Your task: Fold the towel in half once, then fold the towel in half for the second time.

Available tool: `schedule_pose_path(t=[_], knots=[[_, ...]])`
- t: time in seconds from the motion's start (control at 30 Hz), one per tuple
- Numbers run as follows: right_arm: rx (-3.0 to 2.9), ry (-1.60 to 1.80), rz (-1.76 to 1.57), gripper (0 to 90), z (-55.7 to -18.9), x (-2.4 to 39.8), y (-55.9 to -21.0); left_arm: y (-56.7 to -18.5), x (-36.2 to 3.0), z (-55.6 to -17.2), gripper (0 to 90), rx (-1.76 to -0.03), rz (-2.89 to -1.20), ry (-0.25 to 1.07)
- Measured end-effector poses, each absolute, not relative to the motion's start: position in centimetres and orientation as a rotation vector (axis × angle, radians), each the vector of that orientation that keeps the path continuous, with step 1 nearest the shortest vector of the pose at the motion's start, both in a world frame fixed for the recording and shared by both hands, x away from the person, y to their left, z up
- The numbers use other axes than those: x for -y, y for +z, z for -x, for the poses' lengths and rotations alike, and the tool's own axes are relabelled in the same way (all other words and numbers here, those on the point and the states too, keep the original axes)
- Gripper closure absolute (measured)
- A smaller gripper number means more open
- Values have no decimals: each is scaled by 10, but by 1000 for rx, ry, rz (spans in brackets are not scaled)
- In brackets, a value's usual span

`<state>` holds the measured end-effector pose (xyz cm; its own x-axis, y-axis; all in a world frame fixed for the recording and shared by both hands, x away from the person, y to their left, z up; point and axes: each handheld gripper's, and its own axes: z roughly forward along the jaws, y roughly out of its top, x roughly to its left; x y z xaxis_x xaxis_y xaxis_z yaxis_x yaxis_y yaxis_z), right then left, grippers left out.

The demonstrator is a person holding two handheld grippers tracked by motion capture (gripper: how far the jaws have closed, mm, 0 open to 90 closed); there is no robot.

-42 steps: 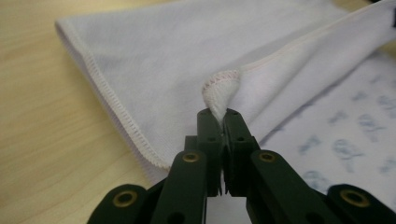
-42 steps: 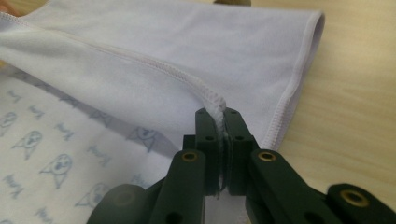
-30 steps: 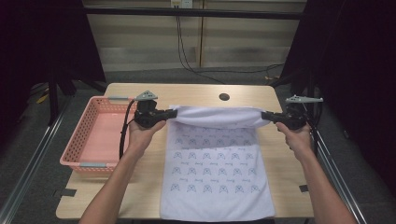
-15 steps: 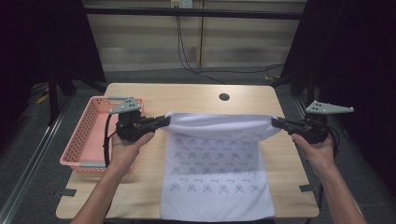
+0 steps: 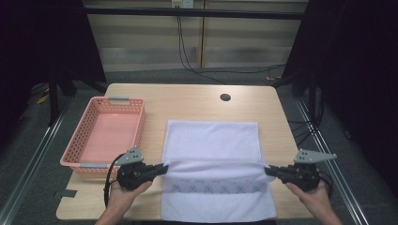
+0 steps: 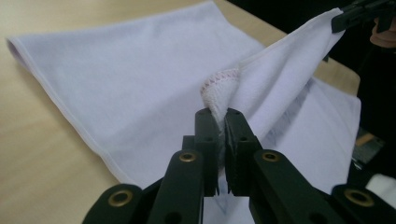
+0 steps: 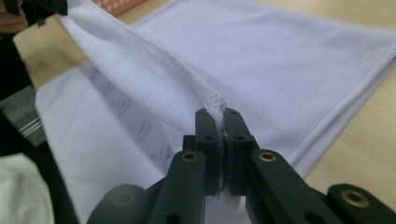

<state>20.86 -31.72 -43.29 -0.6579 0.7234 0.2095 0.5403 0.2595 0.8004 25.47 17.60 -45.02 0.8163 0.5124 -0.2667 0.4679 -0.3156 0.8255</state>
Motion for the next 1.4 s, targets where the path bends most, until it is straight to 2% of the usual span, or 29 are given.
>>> schedule_pose_path(t=[0.23, 0.43, 0.53, 0.63, 0.77, 0.87, 0.97, 1.0, 1.17, 1.23, 1.33, 1.4], knots=[[-2490, 1242, -1186, 843, -175, 314, -463, -465, -177, -236, 817, -681, -2078, -27], [-2561, 1229, -1160, 804, -161, 312, -464, -468, -185, -222, 801, -625, -2110, -80], [-2608, 1213, -1152, 755, -157, 311, -464, -465, -186, -219, 765, -616, -2116, -145], [-2595, 1236, -1168, 641, -148, 312, -461, -463, -189, -213, 735, -616, -2107, -173], [-2485, 1319, -1197, 588, -142, 320, -458, -459, -193, -212, 658, -621, -2065, -158], [-2406, 1306, -1237, 576, -153, 324, -459, -463, -184, -224, 633, -701, -2072, -99], [-2392, 1266, -1239, 562, -172, 321, -460, -466, -169, -240, 618, -701, -2090, -60], [-2391, 1254, -1228, 560, -179, 319, -460, -467, -162, -250, 617, -759, -2103, -33], [-2403, 1213, -1214, 534, -218, 307, -463, -469, -142, -288, 557, -804, -2136, -11], [-2401, 1175, -1232, 486, -235, 304, -468, -473, -136, -302, 525, -825, -2142, 17], [-2404, 1129, -1297, 425, -257, 299, -479, -483, -129, -320, 526, -857, -2154, 9], [-2423, 1083, -1307, 414, -268, 295, -487, -490, -128, -324, 503, -885, -2178, 47]])
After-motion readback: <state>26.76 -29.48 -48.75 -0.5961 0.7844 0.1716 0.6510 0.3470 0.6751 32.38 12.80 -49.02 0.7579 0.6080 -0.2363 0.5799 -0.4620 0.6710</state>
